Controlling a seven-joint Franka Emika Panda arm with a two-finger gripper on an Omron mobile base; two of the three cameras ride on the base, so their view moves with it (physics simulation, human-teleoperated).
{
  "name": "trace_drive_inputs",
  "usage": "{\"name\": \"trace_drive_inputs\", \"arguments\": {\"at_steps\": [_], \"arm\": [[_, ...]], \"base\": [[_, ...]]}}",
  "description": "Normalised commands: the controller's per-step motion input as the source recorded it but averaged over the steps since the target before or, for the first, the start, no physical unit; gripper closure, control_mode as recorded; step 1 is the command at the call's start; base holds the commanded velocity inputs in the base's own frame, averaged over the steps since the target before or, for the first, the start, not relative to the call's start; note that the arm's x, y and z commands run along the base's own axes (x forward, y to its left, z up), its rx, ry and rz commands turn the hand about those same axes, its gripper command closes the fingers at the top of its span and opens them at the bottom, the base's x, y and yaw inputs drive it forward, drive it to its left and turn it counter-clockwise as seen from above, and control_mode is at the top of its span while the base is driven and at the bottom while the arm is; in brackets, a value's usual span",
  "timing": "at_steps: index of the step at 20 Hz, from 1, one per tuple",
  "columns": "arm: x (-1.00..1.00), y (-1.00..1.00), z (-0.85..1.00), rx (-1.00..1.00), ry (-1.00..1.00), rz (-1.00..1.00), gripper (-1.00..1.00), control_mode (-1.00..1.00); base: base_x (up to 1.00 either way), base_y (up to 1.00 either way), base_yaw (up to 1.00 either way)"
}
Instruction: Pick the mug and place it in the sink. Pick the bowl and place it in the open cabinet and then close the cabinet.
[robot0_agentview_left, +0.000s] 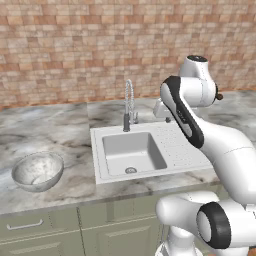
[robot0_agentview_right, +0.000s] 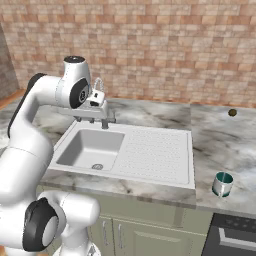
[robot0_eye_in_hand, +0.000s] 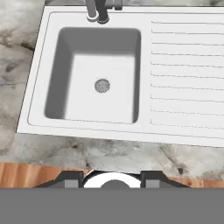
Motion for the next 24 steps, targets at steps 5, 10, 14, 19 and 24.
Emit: {"name": "trace_drive_inputs", "arguments": {"at_steps": [5, 10, 14, 19, 24], "arm": [[-0.20, -0.11, -0.02, 0.00, 0.00, -0.01, -1.00, -1.00], [-0.42, -0.08, -0.06, 0.00, 0.00, -0.04, -1.00, -1.00], [-0.50, -0.42, -0.09, 0.02, 0.00, -0.05, -1.00, -1.00], [-0.36, -0.72, -0.15, 0.05, 0.00, -0.01, -1.00, -1.00], [-0.31, -0.80, -0.14, 0.03, 0.00, 0.00, -1.00, -1.00]], "base": [[0.00, 0.00, 0.00], [0.00, 0.00, 0.00], [0.00, 0.00, 0.00], [0.00, 0.00, 0.00], [0.00, 0.00, 0.00]]}}
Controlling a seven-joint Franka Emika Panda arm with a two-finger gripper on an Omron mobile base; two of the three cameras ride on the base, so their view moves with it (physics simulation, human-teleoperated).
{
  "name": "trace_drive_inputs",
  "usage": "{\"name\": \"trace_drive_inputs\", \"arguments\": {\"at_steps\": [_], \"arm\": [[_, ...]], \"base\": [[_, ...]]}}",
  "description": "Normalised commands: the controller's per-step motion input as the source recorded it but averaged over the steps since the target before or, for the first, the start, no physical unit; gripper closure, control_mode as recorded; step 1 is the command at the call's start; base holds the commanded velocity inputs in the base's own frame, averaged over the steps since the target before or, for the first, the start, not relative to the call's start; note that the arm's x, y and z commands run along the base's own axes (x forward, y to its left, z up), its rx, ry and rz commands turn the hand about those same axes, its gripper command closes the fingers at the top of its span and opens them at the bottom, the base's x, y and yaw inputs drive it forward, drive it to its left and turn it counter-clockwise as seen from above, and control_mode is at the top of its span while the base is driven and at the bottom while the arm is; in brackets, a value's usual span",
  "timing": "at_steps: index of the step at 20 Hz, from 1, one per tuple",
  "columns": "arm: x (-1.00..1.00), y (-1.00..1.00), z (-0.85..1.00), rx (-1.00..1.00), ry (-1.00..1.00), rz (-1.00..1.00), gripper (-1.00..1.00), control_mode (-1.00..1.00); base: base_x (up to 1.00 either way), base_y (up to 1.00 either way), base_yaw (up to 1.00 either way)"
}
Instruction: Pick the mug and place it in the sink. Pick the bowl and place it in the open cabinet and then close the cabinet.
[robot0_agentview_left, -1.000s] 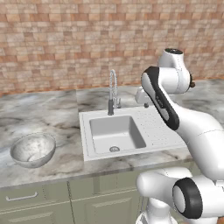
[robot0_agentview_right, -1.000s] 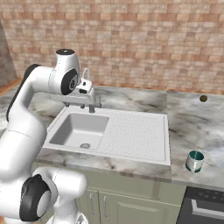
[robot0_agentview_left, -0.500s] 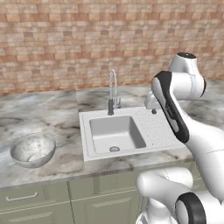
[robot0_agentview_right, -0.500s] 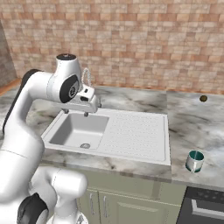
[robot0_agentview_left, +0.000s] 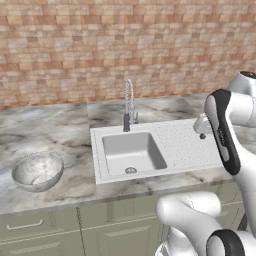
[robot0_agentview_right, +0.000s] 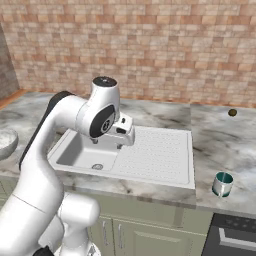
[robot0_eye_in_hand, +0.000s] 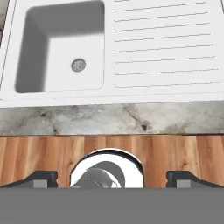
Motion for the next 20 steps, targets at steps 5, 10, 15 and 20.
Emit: {"name": "trace_drive_inputs", "arguments": {"at_steps": [5, 10, 15, 20], "arm": [[-0.36, -0.92, 0.00, 0.00, 0.00, -0.02, -1.00, -1.00], [-0.32, -0.90, -0.06, 0.00, 0.00, -0.07, -1.00, -1.00], [-0.14, -0.88, -0.18, 0.00, 0.01, -0.09, -1.00, -1.00], [-0.05, -0.82, -0.27, 0.00, 0.03, -0.10, -1.00, -1.00]], "base": [[0.00, 0.00, 0.00], [0.00, 0.00, 0.00], [0.00, 0.00, 0.00], [0.00, 0.00, 0.00]]}}
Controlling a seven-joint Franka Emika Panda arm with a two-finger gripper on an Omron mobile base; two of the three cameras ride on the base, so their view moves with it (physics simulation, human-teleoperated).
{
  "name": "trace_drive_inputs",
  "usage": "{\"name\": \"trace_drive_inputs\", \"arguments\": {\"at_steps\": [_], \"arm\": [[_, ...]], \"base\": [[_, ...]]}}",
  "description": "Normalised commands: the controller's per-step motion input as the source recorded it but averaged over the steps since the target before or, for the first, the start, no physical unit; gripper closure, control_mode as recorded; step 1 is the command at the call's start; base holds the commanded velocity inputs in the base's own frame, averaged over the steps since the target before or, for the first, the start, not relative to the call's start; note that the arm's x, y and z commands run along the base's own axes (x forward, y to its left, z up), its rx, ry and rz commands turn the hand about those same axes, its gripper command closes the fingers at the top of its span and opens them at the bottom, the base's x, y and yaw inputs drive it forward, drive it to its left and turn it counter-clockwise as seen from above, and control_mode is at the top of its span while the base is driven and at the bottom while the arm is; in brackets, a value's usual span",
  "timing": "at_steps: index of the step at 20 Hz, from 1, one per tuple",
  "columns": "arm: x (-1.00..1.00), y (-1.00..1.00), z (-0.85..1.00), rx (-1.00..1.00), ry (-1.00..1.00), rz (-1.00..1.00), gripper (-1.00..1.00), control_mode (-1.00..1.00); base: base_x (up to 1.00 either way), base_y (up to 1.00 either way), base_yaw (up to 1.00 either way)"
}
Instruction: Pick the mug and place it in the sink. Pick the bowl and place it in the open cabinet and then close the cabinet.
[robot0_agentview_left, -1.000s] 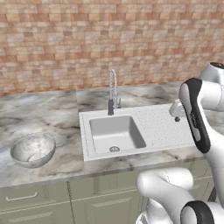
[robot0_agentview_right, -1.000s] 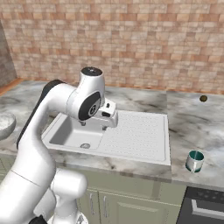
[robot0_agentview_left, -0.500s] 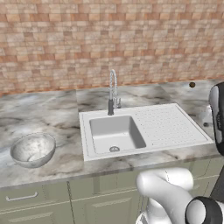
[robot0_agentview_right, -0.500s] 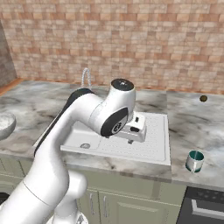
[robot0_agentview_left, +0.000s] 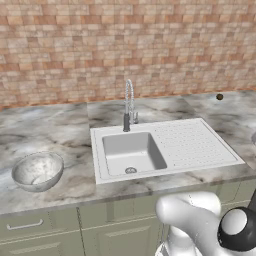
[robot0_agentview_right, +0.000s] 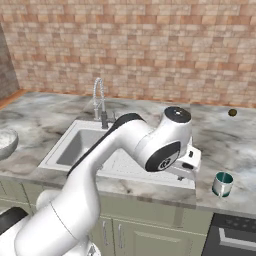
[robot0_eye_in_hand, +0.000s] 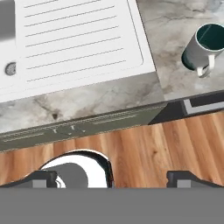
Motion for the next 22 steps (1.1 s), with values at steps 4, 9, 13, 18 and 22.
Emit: {"name": "trace_drive_inputs", "arguments": {"at_steps": [4, 9, 13, 18, 22], "arm": [[-0.04, -0.79, -0.26, 0.00, 0.04, -0.10, -1.00, -1.00], [-0.11, -0.75, -0.13, 0.00, 0.03, -0.13, -1.00, -1.00], [0.00, -0.57, -0.14, 0.00, 0.07, -0.16, -1.00, -1.00], [0.02, -0.27, -0.17, 0.00, 0.02, -0.04, -1.00, -1.00], [0.19, -0.03, -0.21, -0.01, -0.03, 0.00, -1.00, -1.00]], "base": [[0.00, 0.00, 0.00], [0.00, 0.00, 0.00], [0.00, 0.00, 0.00], [0.00, 0.00, 0.00], [0.00, 0.00, 0.00]]}}
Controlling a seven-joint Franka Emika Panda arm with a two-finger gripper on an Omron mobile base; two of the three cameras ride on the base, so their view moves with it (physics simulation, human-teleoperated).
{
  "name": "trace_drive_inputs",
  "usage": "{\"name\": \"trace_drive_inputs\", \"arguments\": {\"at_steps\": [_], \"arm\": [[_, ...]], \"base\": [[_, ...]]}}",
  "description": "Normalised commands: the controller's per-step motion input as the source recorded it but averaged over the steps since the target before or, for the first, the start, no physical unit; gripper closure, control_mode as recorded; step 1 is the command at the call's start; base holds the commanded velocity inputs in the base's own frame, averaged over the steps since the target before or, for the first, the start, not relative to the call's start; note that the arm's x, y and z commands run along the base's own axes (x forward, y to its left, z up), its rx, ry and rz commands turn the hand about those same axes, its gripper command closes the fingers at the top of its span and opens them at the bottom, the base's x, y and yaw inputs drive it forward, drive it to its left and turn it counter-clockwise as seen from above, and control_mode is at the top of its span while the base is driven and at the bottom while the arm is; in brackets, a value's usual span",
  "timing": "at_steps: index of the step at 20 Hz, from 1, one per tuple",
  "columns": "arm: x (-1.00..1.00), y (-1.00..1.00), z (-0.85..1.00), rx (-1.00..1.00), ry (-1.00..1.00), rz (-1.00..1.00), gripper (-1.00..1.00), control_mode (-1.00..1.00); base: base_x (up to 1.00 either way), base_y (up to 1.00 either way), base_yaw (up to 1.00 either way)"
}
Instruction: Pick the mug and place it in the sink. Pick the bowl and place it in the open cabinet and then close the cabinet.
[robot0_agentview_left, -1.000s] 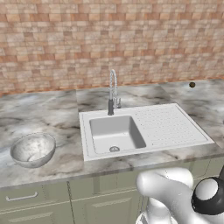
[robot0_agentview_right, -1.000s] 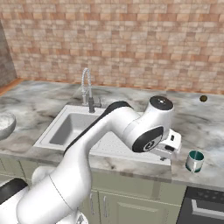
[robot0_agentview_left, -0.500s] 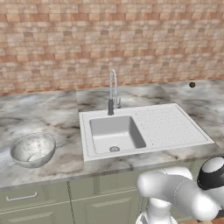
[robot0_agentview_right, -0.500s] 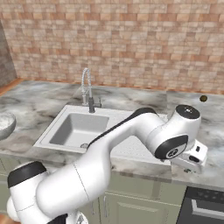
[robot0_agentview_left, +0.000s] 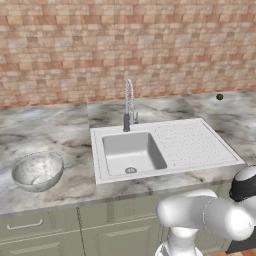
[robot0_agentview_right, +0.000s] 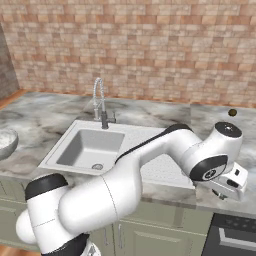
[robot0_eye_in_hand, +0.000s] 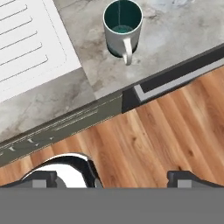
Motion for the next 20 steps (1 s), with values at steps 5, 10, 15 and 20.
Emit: {"name": "trace_drive_inputs", "arguments": {"at_steps": [5, 10, 15, 20], "arm": [[0.21, 0.00, -0.24, -0.04, -0.14, 0.07, -1.00, -1.00], [0.17, 0.00, -0.23, -0.02, -0.04, 0.07, -1.00, -1.00], [0.18, 0.00, -0.25, -0.01, 0.00, 0.04, -1.00, -1.00], [0.27, -0.01, -0.19, 0.00, 0.00, 0.02, -1.00, -1.00]], "base": [[0.00, 0.00, 0.00], [0.00, 0.00, 0.00], [0.00, 0.00, 0.00], [0.00, 0.00, 0.00]]}}
